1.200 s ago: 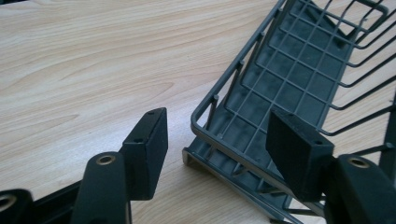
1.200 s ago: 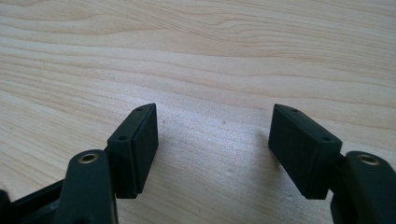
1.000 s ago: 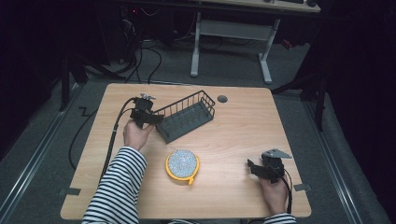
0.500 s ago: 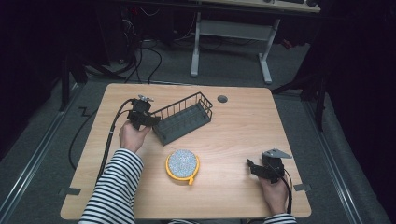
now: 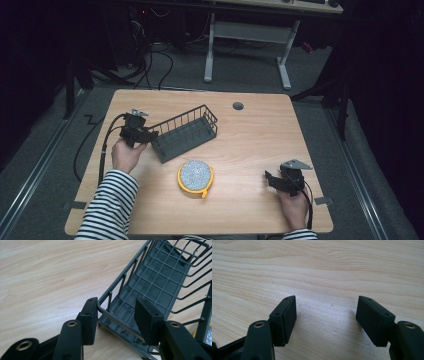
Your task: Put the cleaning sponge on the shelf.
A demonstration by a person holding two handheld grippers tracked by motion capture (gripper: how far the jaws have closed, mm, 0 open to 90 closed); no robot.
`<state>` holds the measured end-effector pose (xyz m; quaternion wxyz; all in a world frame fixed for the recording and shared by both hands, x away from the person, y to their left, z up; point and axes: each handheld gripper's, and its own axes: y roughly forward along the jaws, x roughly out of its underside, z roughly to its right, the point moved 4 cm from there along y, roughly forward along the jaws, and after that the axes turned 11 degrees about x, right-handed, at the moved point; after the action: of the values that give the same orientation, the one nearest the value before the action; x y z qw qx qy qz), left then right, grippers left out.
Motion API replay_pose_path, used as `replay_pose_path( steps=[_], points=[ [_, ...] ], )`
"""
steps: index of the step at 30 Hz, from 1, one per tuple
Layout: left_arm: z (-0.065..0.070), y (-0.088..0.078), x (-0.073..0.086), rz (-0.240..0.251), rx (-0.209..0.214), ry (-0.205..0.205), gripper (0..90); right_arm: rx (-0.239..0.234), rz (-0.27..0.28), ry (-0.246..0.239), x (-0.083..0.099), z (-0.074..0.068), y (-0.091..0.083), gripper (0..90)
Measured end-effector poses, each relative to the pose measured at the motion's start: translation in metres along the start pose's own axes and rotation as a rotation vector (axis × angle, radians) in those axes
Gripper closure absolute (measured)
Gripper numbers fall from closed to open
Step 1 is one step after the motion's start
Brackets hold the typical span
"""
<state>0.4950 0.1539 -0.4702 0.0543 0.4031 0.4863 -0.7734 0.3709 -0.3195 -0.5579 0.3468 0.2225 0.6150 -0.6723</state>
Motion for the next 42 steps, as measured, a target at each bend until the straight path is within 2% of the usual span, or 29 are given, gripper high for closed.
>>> replay_pose_path(
  steps=[9, 13, 16, 19, 22, 25, 28, 38, 42],
  points=[
    [-0.005, -0.021, 0.023, 0.006, -0.019, -0.023, 54.6, 0.000, 0.000, -0.001, 0.000, 0.000, 0.000, 32.9],
    [-0.010, -0.026, 0.034, 0.006, -0.041, -0.034, 53.9, 0.000, 0.002, -0.008, 0.000, 0.000, 0.000, 32.8],
    [-0.015, -0.027, 0.042, -0.018, -0.067, -0.041, 53.1, -0.001, 0.002, -0.009, 0.000, 0.000, 0.000, 32.8],
    [-0.019, -0.029, 0.049, -0.002, -0.046, -0.071, 50.4, -0.001, 0.002, -0.009, 0.000, 0.000, 0.000, 32.8],
    [-0.021, -0.033, 0.050, 0.023, -0.034, -0.087, 43.5, -0.001, 0.002, -0.009, 0.000, 0.000, 0.000, 32.8],
    [-0.020, -0.041, 0.047, 0.071, -0.020, -0.102, 35.1, -0.001, 0.002, -0.009, 0.000, 0.000, 0.000, 32.8],
    [-0.018, -0.051, 0.045, 0.112, -0.006, -0.109, 31.3, -0.001, 0.002, -0.009, 0.000, 0.000, 0.000, 32.8],
    [-0.005, -0.079, 0.069, 0.154, 0.022, -0.115, 27.3, -0.003, 0.001, -0.008, 0.000, -0.001, 0.000, 32.8],
    [0.004, -0.088, 0.083, 0.140, 0.027, -0.113, 27.0, -0.003, 0.001, -0.008, 0.000, -0.001, 0.000, 32.8]
  ],
)
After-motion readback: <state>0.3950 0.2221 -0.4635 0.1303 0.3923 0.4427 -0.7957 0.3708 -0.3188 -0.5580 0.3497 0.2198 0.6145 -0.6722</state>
